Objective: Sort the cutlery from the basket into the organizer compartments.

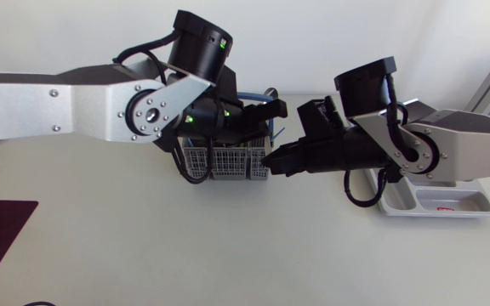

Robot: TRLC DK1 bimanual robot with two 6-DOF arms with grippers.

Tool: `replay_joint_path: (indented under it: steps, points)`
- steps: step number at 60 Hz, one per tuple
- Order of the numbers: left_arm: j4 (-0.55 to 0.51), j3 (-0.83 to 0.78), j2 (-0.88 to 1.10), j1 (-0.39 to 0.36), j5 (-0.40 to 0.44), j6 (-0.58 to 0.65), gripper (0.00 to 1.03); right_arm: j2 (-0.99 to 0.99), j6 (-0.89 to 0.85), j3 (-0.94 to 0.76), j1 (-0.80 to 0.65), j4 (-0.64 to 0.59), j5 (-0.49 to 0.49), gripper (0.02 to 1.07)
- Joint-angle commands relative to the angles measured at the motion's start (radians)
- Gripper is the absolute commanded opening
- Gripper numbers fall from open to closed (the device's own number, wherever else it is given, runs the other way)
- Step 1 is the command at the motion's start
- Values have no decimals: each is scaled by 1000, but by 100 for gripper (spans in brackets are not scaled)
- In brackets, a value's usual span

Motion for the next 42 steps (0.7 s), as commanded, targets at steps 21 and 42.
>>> replay_joint_path:
  steps: [21, 42]
  points:
    - [-72, 37, -3, -2, 41, 60, 60, -33, -38, -10, 22, 12, -21, 8]
    - [-125, 36, -133, 51, 47, 159, 66, -27, -273, -61, -133, -122, -125, 9]
